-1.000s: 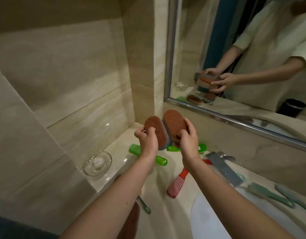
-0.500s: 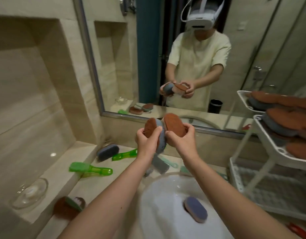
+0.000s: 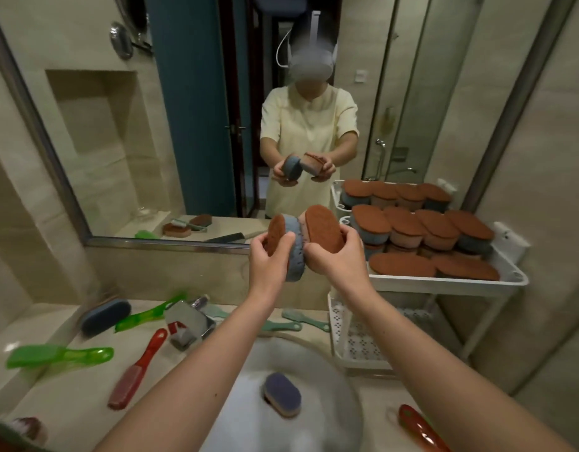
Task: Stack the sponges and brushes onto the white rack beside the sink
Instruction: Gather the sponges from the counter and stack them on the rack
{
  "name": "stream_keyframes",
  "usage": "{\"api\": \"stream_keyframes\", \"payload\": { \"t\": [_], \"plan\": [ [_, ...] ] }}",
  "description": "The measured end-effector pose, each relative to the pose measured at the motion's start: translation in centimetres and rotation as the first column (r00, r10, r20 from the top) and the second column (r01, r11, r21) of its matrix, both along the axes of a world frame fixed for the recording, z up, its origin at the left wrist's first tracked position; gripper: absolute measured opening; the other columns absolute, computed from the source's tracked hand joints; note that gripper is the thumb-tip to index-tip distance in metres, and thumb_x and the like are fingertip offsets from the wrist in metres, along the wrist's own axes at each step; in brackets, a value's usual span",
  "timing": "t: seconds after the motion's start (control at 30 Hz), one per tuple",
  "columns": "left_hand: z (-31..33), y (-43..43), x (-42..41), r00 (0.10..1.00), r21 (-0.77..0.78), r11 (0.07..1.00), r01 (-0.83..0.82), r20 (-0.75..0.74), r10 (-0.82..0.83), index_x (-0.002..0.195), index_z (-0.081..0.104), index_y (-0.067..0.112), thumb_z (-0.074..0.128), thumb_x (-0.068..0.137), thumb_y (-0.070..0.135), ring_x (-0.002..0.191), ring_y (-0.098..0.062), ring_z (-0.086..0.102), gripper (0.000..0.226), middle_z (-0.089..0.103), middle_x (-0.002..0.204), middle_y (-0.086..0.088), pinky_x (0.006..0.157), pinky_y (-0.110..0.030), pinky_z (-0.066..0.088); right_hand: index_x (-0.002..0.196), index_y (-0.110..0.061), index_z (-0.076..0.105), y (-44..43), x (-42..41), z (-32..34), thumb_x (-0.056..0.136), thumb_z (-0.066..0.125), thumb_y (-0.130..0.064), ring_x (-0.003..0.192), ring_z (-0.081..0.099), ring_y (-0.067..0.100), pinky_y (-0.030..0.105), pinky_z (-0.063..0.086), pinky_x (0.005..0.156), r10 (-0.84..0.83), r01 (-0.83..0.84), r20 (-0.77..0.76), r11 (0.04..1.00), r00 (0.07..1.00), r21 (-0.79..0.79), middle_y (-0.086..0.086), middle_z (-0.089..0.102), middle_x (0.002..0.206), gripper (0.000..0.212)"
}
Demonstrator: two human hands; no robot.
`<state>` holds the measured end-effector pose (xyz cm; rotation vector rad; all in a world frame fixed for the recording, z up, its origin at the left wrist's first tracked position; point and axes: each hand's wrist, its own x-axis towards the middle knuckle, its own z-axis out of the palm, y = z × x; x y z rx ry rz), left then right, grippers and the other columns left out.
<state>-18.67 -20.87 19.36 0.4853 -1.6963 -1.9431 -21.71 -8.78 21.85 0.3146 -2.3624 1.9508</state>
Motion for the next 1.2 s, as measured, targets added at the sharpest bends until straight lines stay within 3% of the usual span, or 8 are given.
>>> {"api": "stream_keyframes", "payload": {
  "t": [0.13,0.27,0.43,0.53,0.63,0.8,0.93,1.2],
  "plan": [
    [1.0,3.8,-1.0,0.997,-0.044,0.996,0.073,-0.038,-0.074,0.116,0.049,0.024,0.066,0.084,0.043,0.094,-0.010,0.063,0.041,0.061,0.108,0.004,0.060,-0.017,0.051,0.138,-0.024,0.036,4.5,-0.9,0.8,0.061,0.071,-0.046,0.094,0.048,0.001,0.020,0.041,0.075,-0.020,0.023,-0.054,0.998,0.998,0.053,-0.007,0.039,0.124,0.087],
    [1.9,7.9,-1.7,0.985,-0.119,0.982,0.143,-0.074,-0.153,0.116,0.051,0.030,0.068,0.079,0.048,0.096,-0.007,0.063,0.044,0.062,0.109,0.007,0.067,-0.018,0.054,0.142,-0.022,0.034,9.0,-1.8,1.5,0.065,0.067,-0.049,0.103,0.045,0.010,0.030,0.044,0.083,-0.042,0.049,-0.062,0.992,0.997,0.113,-0.004,0.037,0.130,0.088],
    [2.8,12.0,-3.1,0.977,-0.294,0.938,0.184,-0.047,-0.207,0.137,0.048,0.026,0.065,0.073,0.050,0.115,-0.015,0.055,0.071,0.050,0.130,-0.002,0.096,-0.040,0.052,0.142,-0.022,0.035,13.9,-3.3,2.3,0.065,0.061,-0.048,0.106,0.045,0.014,0.030,0.040,0.086,-0.071,0.091,-0.112,0.979,0.991,0.182,-0.006,0.035,0.122,0.086],
    [2.9,13.9,-4.1,0.980,-0.436,0.883,0.171,-0.014,-0.197,0.144,0.042,0.027,0.065,0.077,0.037,0.117,-0.014,0.048,0.071,0.040,0.129,0.001,0.100,-0.032,0.045,0.143,-0.022,0.035,17.1,-4.6,2.4,0.067,0.062,-0.042,0.119,0.044,0.021,0.036,0.041,0.099,-0.098,0.126,-0.120,0.958,0.988,0.258,0.000,0.034,0.132,0.083],
    [2.7,15.4,-4.7,0.980,-0.533,0.827,0.181,0.025,-0.198,0.145,0.038,0.029,0.062,0.070,0.038,0.117,-0.012,0.046,0.079,0.038,0.125,0.005,0.097,-0.026,0.041,0.145,-0.024,0.035,19.9,-5.8,2.2,0.073,0.062,-0.031,0.125,0.039,0.024,0.037,0.039,0.102,-0.117,0.172,-0.165,0.910,0.979,0.377,-0.001,0.031,0.131,0.077],
    [2.3,16.9,-5.2,0.999,-0.836,0.549,0.025,-0.003,-0.051,0.132,0.040,0.039,0.059,0.066,0.040,0.121,-0.012,0.039,0.069,0.048,0.129,0.011,0.101,-0.035,0.037,0.150,-0.028,0.031,22.8,-7.1,1.7,0.079,0.053,-0.014,0.134,0.026,0.024,0.042,0.030,0.110,-0.060,0.214,-0.280,0.798,0.958,0.563,-0.002,0.035,0.144,0.076],
    [1.9,17.6,-5.2,0.998,-0.942,0.331,0.048,0.035,-0.045,0.127,0.047,0.036,0.057,0.071,0.034,0.127,-0.014,0.031,0.057,0.051,0.129,0.014,0.117,-0.042,0.016,0.146,-0.033,0.037,23.6,-7.5,1.0,0.077,0.049,-0.006,0.140,0.021,0.023,0.053,0.015,0.116,-0.017,0.256,-0.342,0.697,0.940,0.670,-0.004,0.038,0.147,0.075],
    [1.7,18.7,-5.6,0.997,-0.972,0.224,0.072,0.076,0.010,0.131,0.051,0.035,0.053,0.081,0.031,0.132,-0.015,0.030,0.050,0.048,0.141,0.014,0.120,-0.042,-0.003,0.140,-0.033,0.048,23.5,-7.8,-0.4,0.082,0.046,-0.009,0.145,0.019,0.023,0.059,-0.015,0.113,-0.024,0.286,-0.357,0.650,0.934,0.704,-0.004,0.041,0.149,0.063]
  ]
}}
